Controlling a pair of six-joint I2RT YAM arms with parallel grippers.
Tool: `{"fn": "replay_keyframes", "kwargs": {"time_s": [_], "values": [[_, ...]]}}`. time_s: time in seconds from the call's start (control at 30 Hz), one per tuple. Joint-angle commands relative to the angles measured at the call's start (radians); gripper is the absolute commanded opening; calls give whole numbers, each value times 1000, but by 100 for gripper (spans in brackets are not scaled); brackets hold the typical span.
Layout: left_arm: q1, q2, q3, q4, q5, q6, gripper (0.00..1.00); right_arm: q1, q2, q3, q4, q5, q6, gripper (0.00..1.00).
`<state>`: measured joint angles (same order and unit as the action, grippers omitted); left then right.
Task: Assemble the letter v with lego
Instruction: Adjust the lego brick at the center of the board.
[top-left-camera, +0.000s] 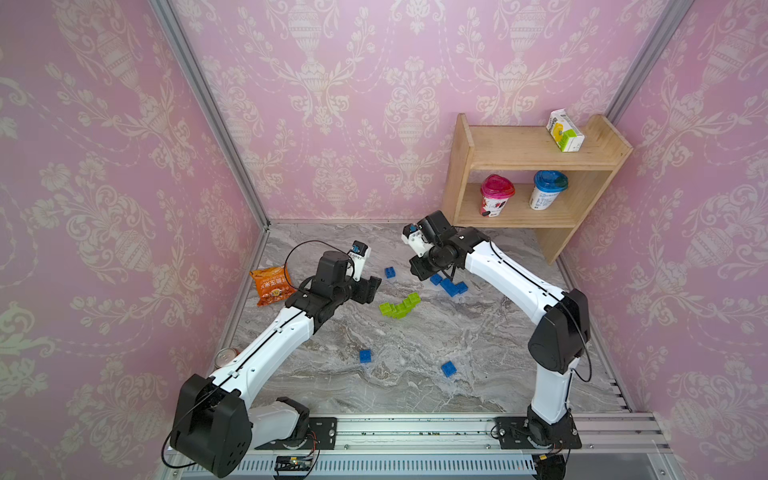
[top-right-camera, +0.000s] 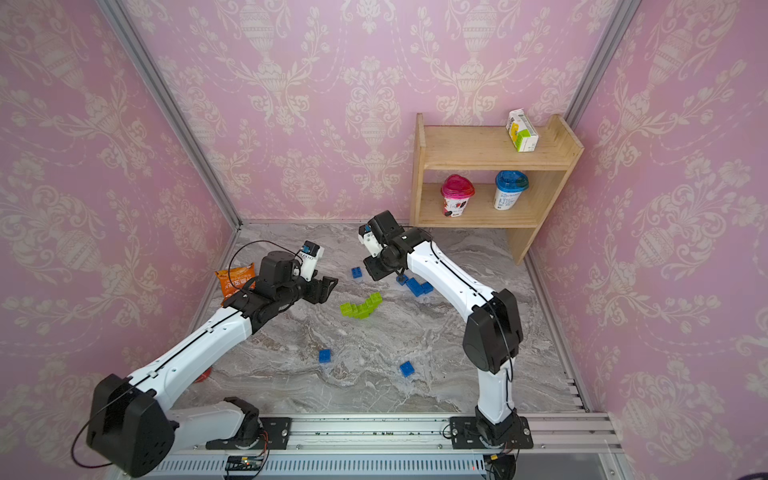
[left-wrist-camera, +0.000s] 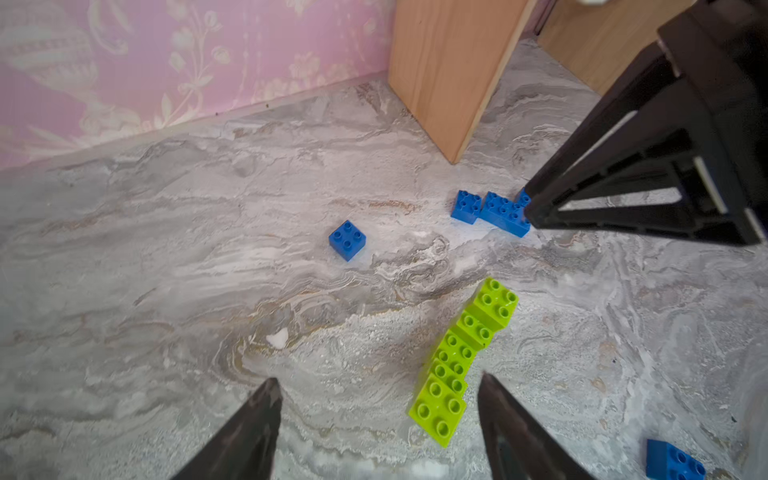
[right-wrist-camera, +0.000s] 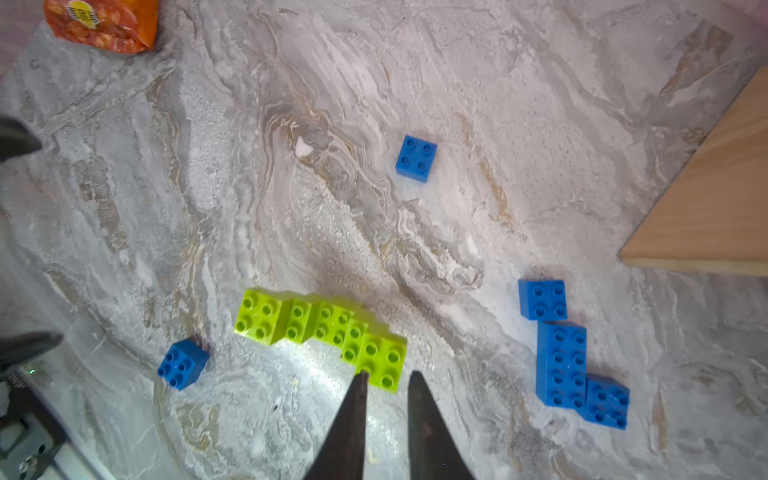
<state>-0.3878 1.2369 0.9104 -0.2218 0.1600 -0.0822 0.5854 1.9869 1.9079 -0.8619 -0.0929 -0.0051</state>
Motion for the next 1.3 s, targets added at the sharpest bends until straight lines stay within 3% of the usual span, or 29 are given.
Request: {"fn": "replay_keyframes", "kwargs": {"time_s": [0.0,0.1,0.23,0.8,0.87,0.93,1.0,1.13,1.27], "values": [[16,-35,-42,-70,-48,-145,73,-4,156,141,-134,39,-86,19],[18,-50,-74,-51,-17,-163,71,-7,276,282,-204,17,-101,18],[21,-63,-99,-22,-18,-171,69,-13,350,319,-224,-6,-100,18],[24,-54,-120,17,0,-171,68,-24,198,9,-137,-65,-82,18],[24,-54,-117,14,0,-172,68,-32,174,-2,-125,-33,-85,27],[24,-55,-116,11,0,-173,68,-54,139,-8,-110,9,-79,54],[23,-63,-117,9,-4,-172,68,-69,91,-30,-88,23,-93,74],[24,-87,-127,3,-22,-168,68,-39,-2,-83,-68,-83,-177,88],[26,-97,-129,7,-19,-165,68,12,3,-98,-80,-129,-259,92]]}}
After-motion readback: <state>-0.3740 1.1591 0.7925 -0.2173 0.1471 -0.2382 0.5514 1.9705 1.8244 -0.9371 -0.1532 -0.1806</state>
